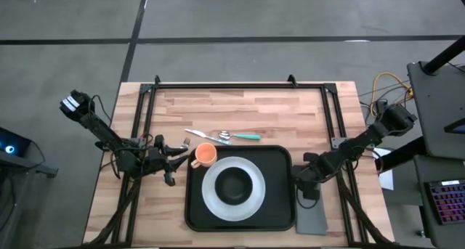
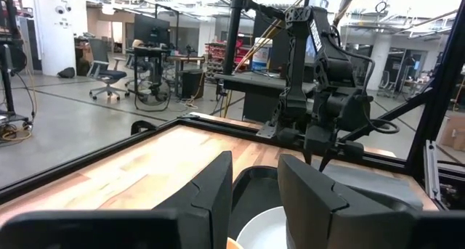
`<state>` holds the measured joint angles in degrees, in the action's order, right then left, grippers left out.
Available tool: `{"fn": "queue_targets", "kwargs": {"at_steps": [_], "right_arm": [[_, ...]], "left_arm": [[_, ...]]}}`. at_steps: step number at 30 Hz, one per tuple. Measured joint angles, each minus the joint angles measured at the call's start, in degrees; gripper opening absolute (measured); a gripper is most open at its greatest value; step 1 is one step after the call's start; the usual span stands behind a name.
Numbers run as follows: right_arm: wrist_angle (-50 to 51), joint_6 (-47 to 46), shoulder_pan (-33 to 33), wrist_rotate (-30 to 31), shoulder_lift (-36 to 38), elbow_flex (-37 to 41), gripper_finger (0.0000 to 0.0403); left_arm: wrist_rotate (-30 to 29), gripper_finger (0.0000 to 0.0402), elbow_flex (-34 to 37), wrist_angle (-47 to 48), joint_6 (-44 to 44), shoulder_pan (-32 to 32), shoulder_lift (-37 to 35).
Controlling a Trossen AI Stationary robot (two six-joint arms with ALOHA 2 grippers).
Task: Set up tray
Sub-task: Put the gray napkin on the black tray to the right of the white plate
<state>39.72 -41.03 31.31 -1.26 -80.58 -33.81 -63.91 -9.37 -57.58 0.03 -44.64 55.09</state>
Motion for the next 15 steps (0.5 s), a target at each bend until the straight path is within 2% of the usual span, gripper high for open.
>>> {"fn": "queue_targets", "kwargs": {"at_steps": [3,5,10,15], "right_arm": [[-1.3,0.1,0.1,-0.3,0.0,0.2,0.0035],[-1.5,0.0,0.1,-0.3,0.0,0.2,0.0017],[0.8,-3.4,0.1,0.4,0.6,-0.1,0.0010],[11.9,-5.0,0.9,3.8,3.8,-3.2,0.0009]], "left_arm": [[0.4,0.0094,0.0,0.0,-0.2,0.0,0.0],[0.9,0.0094,0.0,0.0,-0.2,0.0,0.0],[1.0,0.0094,0.0,0.0,-0.2,0.0,0.0],[1.0,0.0094,0.0,0.0,-0.2,0.0,0.0]]}}
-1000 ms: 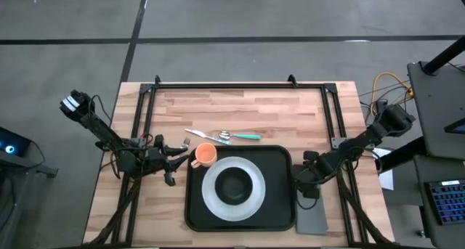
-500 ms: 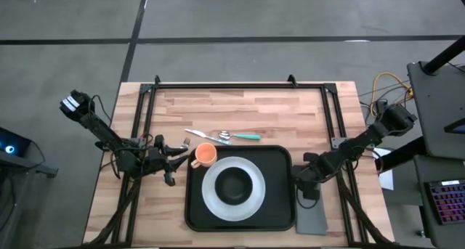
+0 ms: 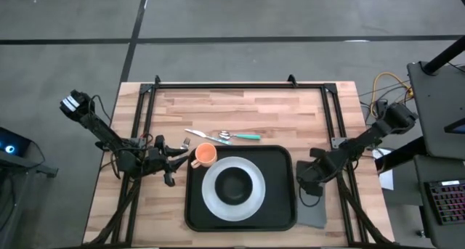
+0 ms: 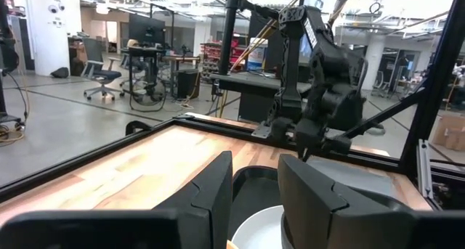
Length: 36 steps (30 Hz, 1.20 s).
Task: Set up tray
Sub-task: Put the gray napkin on the black tray to the right of the white plate
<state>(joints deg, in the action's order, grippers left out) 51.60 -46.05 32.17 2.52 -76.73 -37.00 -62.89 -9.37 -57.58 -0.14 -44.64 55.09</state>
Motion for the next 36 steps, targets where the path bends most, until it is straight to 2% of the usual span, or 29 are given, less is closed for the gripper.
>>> {"fn": "queue_targets", "kwargs": {"at_steps": [5,12,15,19,24,28,30,36], "right_arm": [[1.8,-0.7,0.2,1.0,2.9,-0.6,0.0009],[5.7,-0.2,0.5,0.8,3.0,-1.8,0.0008],[9.3,-1.1,1.1,-2.0,3.1,-4.8,0.0008],[14.7,-2.6,4.4,-6.4,2.9,-14.1,0.0008],[21.6,-10.1,11.3,-5.3,0.9,-30.5,0.0008],[27.8,-16.1,18.5,-0.3,-4.2,-43.2,0.0008],[29.7,-17.9,21.1,0.3,-7.4,-48.6,0.0008],[31.3,-16.1,23.4,0.3,-17.7,-63.1,0.0008]], "left_arm": [[0.0,0.0094,0.0,0.0,0.0,0.0,0.0],[0.0,0.0094,0.0,0.0,0.0,0.0,0.0],[0.0,0.0094,0.0,0.0,0.0,0.0,0.0],[0.0,0.0094,0.0,0.1,0.0,0.0,0.0],[0.0,0.0094,0.0,0.2,0.0,0.0,0.0],[0.0,0.0094,0.0,0.2,0.0,0.0,0.0],[0.0,0.0094,0.0,0.2,0.0,0.0,0.0],[0.0,0.0094,0.0,0.2,0.0,0.0,0.0]]}}
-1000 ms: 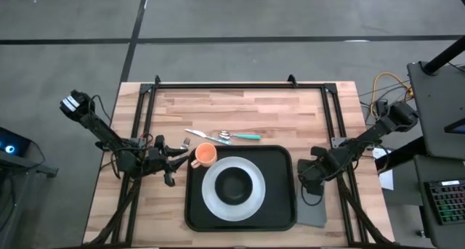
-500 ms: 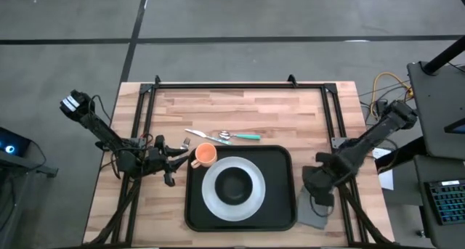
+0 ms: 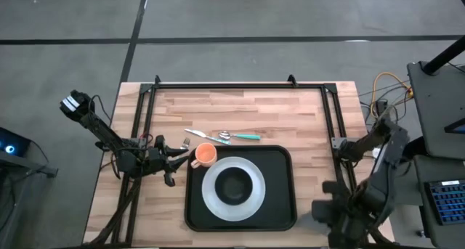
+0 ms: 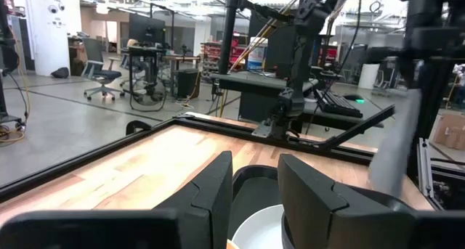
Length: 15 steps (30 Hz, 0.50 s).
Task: Set up tray
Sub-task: Put the gray napkin on the black tray to the right of the white plate
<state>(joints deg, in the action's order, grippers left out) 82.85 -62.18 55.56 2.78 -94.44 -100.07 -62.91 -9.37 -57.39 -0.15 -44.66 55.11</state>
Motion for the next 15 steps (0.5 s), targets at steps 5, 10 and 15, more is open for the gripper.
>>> {"fn": "queue_targets", "kwargs": {"at_steps": [5,10,15], "right_arm": [[0.9,9.3,-1.3,0.6,-7.8,-11.6,0.0008],[5.8,21.5,-3.1,6.4,-13.2,-20.8,0.0008],[6.9,30.1,-7.9,8.3,-14.1,-19.8,0.0008]], "left_arm": [[0.0,0.0094,0.0,0.0,0.0,0.0,0.0],[0.0,0.0094,0.0,0.0,-0.2,0.0,0.0],[0.0,0.0094,0.1,0.0,-1.0,0.0,0.0]]}}
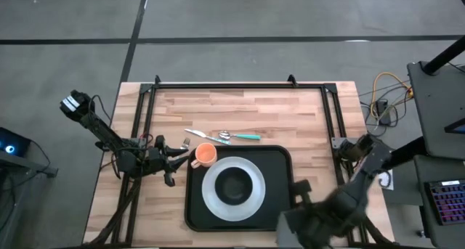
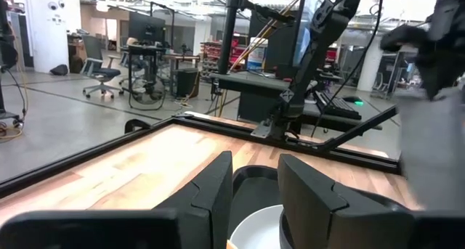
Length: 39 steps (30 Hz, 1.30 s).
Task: Set up tray
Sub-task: Put the gray napkin on the black tray to the right of the white plate
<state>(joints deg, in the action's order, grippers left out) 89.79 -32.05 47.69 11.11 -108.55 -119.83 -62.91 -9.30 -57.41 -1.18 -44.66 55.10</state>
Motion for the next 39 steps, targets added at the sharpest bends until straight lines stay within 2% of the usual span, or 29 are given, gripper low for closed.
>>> {"fn": "queue_targets", "kwargs": {"at_steps": [5,10,15,18,25,35,39], "right_arm": [[-0.3,5.9,-4.7,0.1,0.7,5.5,0.0008],[-2.5,9.0,-7.8,-0.6,1.8,14.8,0.0008],[-9.3,10.1,-8.8,-1.8,5.7,23.9,0.0008],[-13.4,11.2,-9.5,0.9,8.7,29.7,0.0008],[-23.0,14.6,-15.3,2.4,12.7,43.1,0.0008],[-41.6,25.2,-23.9,4.1,13.3,59.5,0.0008],[-45.9,27.5,-26.6,5.9,13.3,64.2,0.0008]], "left_arm": [[0.0,0.0094,0.0,0.0,0.0,0.0,0.0],[0.0,0.0094,0.0,0.0,0.0,0.0,0.0],[0.0,0.0094,0.0,0.0,0.0,0.0,0.0],[0.0,0.0094,0.0,0.0,0.0,0.0,0.0],[0.0,0.0094,0.1,0.0,-0.1,0.0,0.0],[1.3,0.0094,0.1,2.5,-1.8,0.0,0.0],[1.3,0.0094,0.1,2.5,-2.0,0.0,0.0]]}}
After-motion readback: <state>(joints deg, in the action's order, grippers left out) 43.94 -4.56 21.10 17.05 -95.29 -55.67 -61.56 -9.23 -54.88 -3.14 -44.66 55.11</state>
